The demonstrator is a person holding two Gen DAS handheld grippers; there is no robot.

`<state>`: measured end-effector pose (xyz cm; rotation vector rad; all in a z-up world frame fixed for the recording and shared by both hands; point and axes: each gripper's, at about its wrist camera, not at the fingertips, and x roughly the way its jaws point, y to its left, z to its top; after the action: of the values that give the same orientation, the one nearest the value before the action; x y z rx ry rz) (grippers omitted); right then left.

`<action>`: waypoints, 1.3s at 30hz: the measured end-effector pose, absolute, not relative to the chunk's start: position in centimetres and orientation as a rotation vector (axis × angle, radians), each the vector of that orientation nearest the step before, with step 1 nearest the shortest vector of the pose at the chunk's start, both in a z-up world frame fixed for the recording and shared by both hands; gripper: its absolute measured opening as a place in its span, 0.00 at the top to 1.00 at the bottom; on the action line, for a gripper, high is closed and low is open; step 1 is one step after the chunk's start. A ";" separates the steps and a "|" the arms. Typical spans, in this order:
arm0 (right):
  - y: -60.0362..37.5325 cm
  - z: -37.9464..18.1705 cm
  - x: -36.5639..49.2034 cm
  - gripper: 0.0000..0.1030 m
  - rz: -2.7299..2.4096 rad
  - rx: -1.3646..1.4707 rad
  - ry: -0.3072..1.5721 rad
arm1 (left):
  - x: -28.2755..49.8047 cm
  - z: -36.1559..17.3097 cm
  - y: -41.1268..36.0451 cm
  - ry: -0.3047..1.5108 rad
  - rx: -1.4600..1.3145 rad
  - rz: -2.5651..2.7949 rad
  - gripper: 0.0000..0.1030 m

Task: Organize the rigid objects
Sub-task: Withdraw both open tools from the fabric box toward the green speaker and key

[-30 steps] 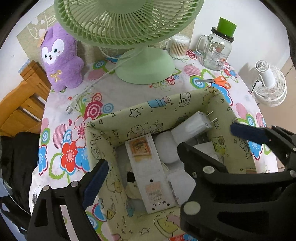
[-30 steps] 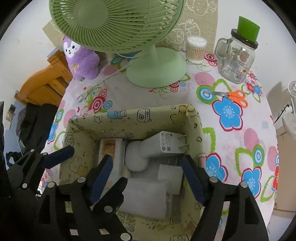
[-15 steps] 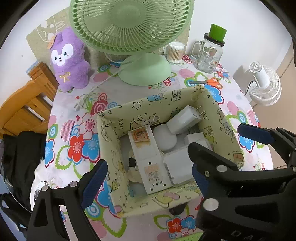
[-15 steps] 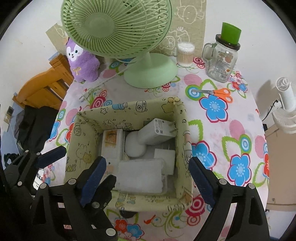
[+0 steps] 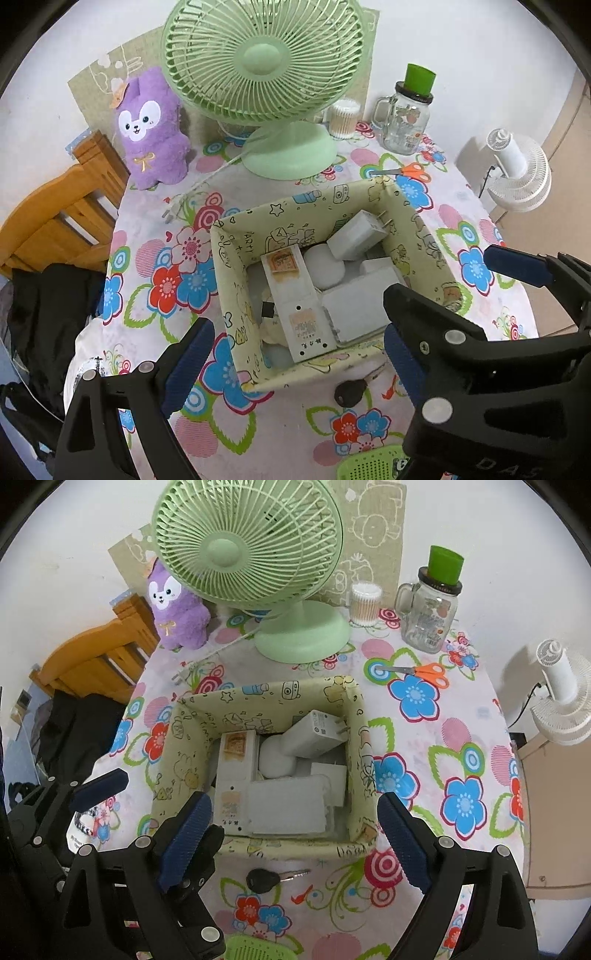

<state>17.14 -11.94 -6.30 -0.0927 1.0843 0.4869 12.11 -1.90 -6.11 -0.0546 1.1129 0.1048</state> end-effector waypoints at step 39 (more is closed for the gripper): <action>-13.5 -4.6 7.9 0.03 0.437 -0.110 0.997 | 4.2 -5.2 -2.5 1.089 -0.062 0.056 0.06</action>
<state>7.92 -13.54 -4.57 -0.1095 0.9965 0.4374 4.16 -2.52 -5.22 -0.0621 1.0886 0.0564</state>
